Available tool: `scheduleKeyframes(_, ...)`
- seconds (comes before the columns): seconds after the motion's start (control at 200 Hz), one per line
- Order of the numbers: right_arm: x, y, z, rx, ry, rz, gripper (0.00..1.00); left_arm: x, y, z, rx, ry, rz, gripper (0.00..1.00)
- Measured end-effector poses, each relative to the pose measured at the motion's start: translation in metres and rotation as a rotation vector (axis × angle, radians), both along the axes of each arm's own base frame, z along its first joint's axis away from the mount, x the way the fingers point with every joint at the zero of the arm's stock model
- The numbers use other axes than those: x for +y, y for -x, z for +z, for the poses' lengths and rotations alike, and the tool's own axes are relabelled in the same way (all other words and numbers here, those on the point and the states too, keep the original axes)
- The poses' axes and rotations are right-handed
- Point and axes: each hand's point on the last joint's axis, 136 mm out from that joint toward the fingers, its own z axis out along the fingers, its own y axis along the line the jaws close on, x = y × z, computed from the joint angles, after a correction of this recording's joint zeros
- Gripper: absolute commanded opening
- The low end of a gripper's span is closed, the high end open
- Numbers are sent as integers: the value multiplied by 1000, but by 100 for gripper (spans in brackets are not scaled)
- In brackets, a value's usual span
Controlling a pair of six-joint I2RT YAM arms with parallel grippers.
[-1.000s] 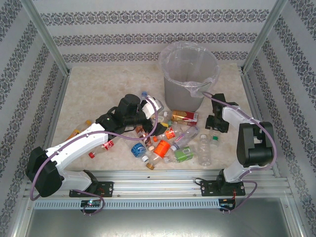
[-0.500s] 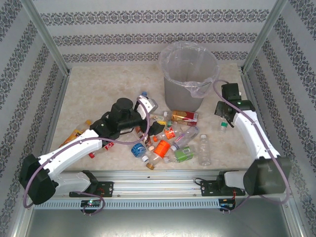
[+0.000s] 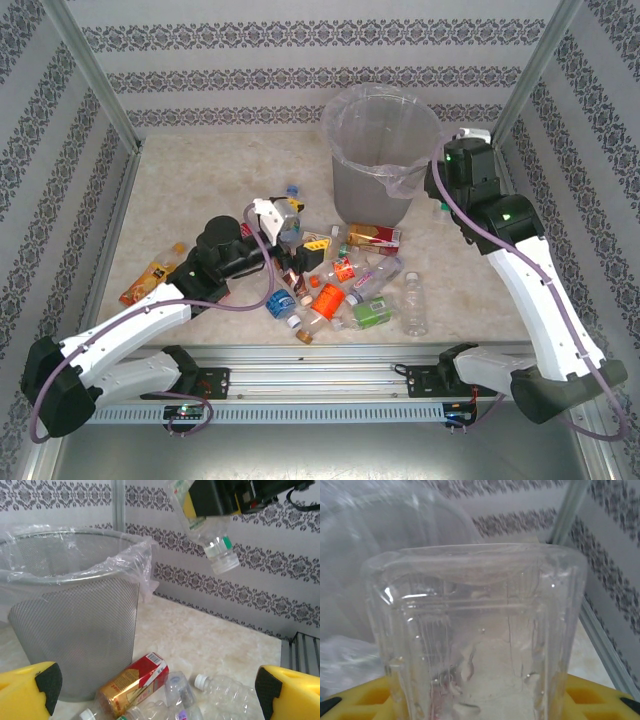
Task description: Put the plastic bottles in the bin
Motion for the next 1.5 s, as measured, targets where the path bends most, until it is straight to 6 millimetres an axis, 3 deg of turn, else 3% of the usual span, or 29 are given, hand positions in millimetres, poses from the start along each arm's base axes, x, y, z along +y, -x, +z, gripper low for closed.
scheduleKeyframes(0.13, 22, -15, 34, -75, 19, 60, 52, 6, 0, 9, -37, 45, 29, 100)
scheduleKeyframes(0.225, 36, -33, 46, -99, 40, 90, 52, 14, 0, 17, -86, 107, 66, 100)
scheduleKeyframes(0.39, 60, -70, 45, -85, 79, 136, 53, 23, -4, 10, -104, 133, 118, 100)
scheduleKeyframes(0.56, 84, -108, 37, -62, 100, 187, 53, 25, -3, 18, -127, 155, 122, 100)
scheduleKeyframes(0.734, 108, -142, 22, -18, 95, 248, 53, 22, 0, 18, -128, 153, 97, 100)
scheduleKeyframes(0.909, 121, -162, -13, 75, 66, 297, 53, 19, 1, 20, -130, 144, 80, 100)
scheduleKeyframes(1.114, 112, -172, -56, 210, -16, 286, 53, 17, 0, 21, -127, 127, 79, 100)
scheduleKeyframes(1.309, 99, -179, -80, 296, -82, 259, 53, 13, -2, 14, -107, 106, 67, 100)
scheduleKeyframes(1.499, 103, -188, -104, 371, -118, 262, 53, 9, -4, 7, -79, 80, 57, 100)
